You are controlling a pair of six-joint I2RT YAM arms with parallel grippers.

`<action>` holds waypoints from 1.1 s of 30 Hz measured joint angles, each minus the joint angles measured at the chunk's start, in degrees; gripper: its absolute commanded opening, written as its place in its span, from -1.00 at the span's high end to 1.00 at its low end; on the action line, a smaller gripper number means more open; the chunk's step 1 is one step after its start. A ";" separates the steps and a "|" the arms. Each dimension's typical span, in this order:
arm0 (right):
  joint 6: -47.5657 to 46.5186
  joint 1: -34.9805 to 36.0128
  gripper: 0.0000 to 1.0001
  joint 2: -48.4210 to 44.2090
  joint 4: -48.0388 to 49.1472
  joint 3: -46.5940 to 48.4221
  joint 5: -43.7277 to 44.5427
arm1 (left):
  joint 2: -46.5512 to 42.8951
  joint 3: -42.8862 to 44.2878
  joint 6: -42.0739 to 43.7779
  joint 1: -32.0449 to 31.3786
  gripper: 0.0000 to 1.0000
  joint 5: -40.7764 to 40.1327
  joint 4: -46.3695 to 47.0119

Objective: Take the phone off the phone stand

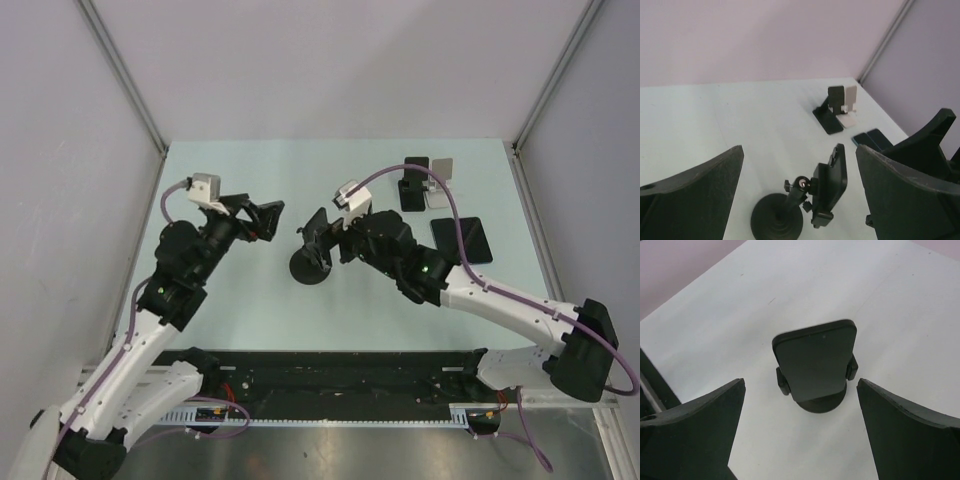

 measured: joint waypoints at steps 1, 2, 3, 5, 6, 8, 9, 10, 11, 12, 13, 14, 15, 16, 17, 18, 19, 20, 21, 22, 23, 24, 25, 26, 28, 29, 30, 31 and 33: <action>0.04 0.96 -0.99 0.94 0.00 0.76 2.05 | -0.83 -0.39 0.02 1.11 -1.00 0.00 0.02; 0.15 1.92 -0.99 1.81 0.00 1.49 4.02 | -2.34 -1.22 0.04 2.03 -1.00 0.00 0.07; 0.42 2.75 -0.99 2.78 -0.04 2.23 6.21 | -3.80 -2.29 0.04 2.62 -1.00 0.00 0.09; 0.96 4.22 -0.99 4.63 -0.07 3.76 10.12 | -6.47 -4.55 0.04 3.63 -1.00 -0.09 -0.31; 1.22 4.94 -0.99 5.68 -0.11 4.57 12.15 | -7.56 -5.55 0.07 3.91 -1.00 -0.26 -0.59; 1.49 6.40 -0.99 7.89 0.00 6.47 15.78 | -9.25 -7.15 0.07 4.13 -1.00 -0.79 -1.60; 1.60 7.17 -0.99 8.87 0.13 7.21 17.59 | -10.32 -8.24 0.09 4.13 -1.00 -1.27 -2.25; 1.68 7.87 -1.00 9.79 0.26 7.67 19.37 | -11.06 -9.05 0.09 4.13 -1.00 -1.66 -2.93; 1.77 8.37 -0.99 10.47 0.48 7.93 20.79 | -11.56 -9.66 0.07 4.15 -1.00 -2.03 -3.43; 1.84 8.98 -0.99 11.30 0.63 8.28 22.69 | -12.31 -10.38 0.09 4.15 -1.00 -2.29 -3.93; 1.92 9.62 -0.99 12.37 0.94 8.66 24.81 | -12.96 -11.06 0.09 4.20 -1.00 -2.60 -4.46; 1.97 9.97 -1.00 13.14 1.07 8.90 26.03 | -13.60 -11.63 0.15 4.20 -1.00 -2.86 -5.01; 1.99 10.23 -0.98 13.99 1.11 9.20 27.45 | -14.05 -11.89 0.31 4.20 -1.00 -3.13 -5.49; 2.03 10.45 -0.92 15.06 1.18 9.64 29.09 | -14.62 -12.04 0.57 4.20 -1.00 -3.45 -6.05; 2.03 10.54 -0.86 16.06 1.29 10.12 30.42 | -14.95 -12.07 0.76 4.20 -1.00 -3.56 -6.27; 2.01 10.56 -0.80 16.94 1.36 10.58 31.61 | -15.30 -12.07 1.16 4.20 -1.00 -3.61 -6.34; 1.97 10.56 -0.67 17.51 1.40 10.82 32.37 | -15.61 -12.07 1.64 4.20 -1.00 -3.63 -6.34; 2.01 10.56 -0.61 18.12 1.33 11.13 33.31 | -15.85 -12.07 2.03 4.20 -1.00 -3.61 -6.36; 2.01 10.56 -0.57 18.60 1.33 11.47 34.01 | -16.11 -12.07 2.25 4.20 -1.00 -3.61 -6.34; 2.14 10.56 -0.48 18.99 1.29 11.80 34.71 | -16.22 -12.07 2.62 4.20 -1.00 -3.52 -6.34; 2.29 10.51 -0.42 19.30 1.27 12.15 35.19 | -16.26 -12.07 2.89 4.20 -1.00 -3.41 -6.34; 2.40 10.51 -0.36 19.47 1.25 12.44 35.52 | -16.17 -12.07 3.21 4.22 -1.00 -3.19 -6.34; 2.47 10.54 -0.23 19.58 1.18 12.68 35.80 | -15.98 -12.07 3.52 4.24 -1.00 -2.73 -6.36; 2.45 10.51 -0.14 19.61 1.09 12.83 35.93 | -15.72 -12.07 3.69 4.24 -1.00 -2.03 -6.36; 2.60 10.45 0.16 19.61 0.31 13.18 35.80 | -14.97 -12.09 4.24 4.24 -1.00 -0.68 -6.34; 2.60 10.19 0.27 19.61 -0.24 13.33 35.63 | -14.60 -12.15 4.59 4.24 -1.00 0.02 -6.34; 2.32 10.10 0.37 19.61 -0.63 13.38 35.28 | -14.14 -12.17 5.07 4.24 -1.00 0.79 -6.43; 2.40 9.84 0.57 19.54 -1.09 13.38 34.60 | -13.70 -12.17 5.49 4.24 -1.00 1.57 -6.45; 2.01 8.92 0.73 19.47 -1.99 13.38 33.68 | -12.63 -12.17 6.47 4.28 -1.00 3.39 -6.45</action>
